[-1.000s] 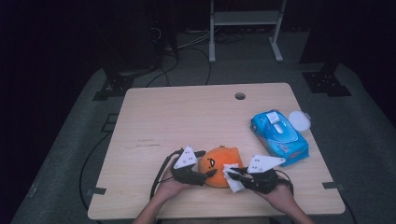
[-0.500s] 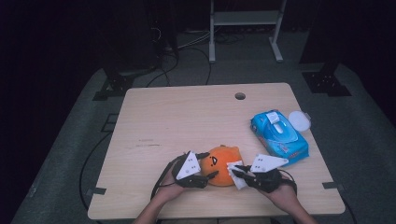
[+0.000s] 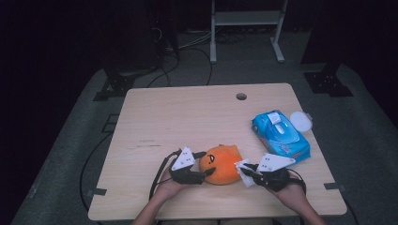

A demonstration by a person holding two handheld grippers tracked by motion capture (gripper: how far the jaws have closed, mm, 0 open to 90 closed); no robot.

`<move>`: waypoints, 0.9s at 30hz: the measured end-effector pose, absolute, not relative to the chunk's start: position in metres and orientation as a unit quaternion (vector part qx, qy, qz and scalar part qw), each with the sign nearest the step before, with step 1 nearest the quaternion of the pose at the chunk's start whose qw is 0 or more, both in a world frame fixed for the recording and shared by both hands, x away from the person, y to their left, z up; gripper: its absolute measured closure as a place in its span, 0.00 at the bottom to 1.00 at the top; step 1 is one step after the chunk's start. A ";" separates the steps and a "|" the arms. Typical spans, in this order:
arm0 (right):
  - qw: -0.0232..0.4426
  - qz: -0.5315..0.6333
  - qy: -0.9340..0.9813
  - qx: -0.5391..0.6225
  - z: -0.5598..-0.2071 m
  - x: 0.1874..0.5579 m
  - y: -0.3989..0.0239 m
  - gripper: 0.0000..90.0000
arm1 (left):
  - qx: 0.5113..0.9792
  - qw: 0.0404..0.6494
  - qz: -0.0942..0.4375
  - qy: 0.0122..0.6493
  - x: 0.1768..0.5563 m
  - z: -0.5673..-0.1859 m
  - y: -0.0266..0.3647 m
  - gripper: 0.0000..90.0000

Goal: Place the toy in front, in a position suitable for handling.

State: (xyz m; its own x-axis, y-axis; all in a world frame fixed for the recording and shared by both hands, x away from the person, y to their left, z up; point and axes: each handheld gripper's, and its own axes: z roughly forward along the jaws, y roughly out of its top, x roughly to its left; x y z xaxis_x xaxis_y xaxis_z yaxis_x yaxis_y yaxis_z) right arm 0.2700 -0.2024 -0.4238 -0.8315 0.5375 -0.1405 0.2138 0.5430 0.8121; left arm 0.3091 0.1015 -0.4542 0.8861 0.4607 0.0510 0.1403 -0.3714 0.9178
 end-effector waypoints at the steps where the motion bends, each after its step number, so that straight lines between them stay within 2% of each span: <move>1: 0.191 0.426 0.856 0.223 -0.423 0.270 -0.204 0.88 | 0.814 0.529 0.154 0.187 0.310 -0.455 0.102 0.38; 5: 0.179 0.447 0.848 0.222 -0.420 0.268 -0.199 0.88 | 0.809 0.534 0.148 0.199 0.312 -0.458 0.102 0.37; 7: 0.157 0.462 0.851 0.197 -0.418 0.263 -0.186 0.88 | 0.809 0.532 0.148 0.201 0.312 -0.458 0.103 0.37; 11: 0.174 0.441 0.860 0.186 -0.420 0.262 -0.183 0.88 | 0.809 0.532 0.146 0.202 0.312 -0.458 0.103 0.37; 18: 0.188 0.444 0.836 0.261 -0.422 0.282 -0.217 0.88 | 0.808 0.534 0.146 0.202 0.312 -0.458 0.103 0.37; 22: 0.166 0.477 0.822 0.264 -0.417 0.283 -0.214 0.88 | 0.807 0.537 0.138 0.204 0.314 -0.459 0.102 0.35; 24: 0.165 0.461 0.834 0.253 -0.422 0.282 -0.204 0.87 | 0.809 0.536 0.123 0.207 0.315 -0.456 0.102 0.28; 26: 0.164 0.455 0.839 0.250 -0.424 0.283 -0.203 0.87 | 0.810 0.533 0.116 0.214 0.315 -0.455 0.102 0.15; 27: 0.161 0.451 0.842 0.249 -0.426 0.283 -0.206 0.87 | 0.813 0.526 0.093 0.231 0.317 -0.453 0.101 0.10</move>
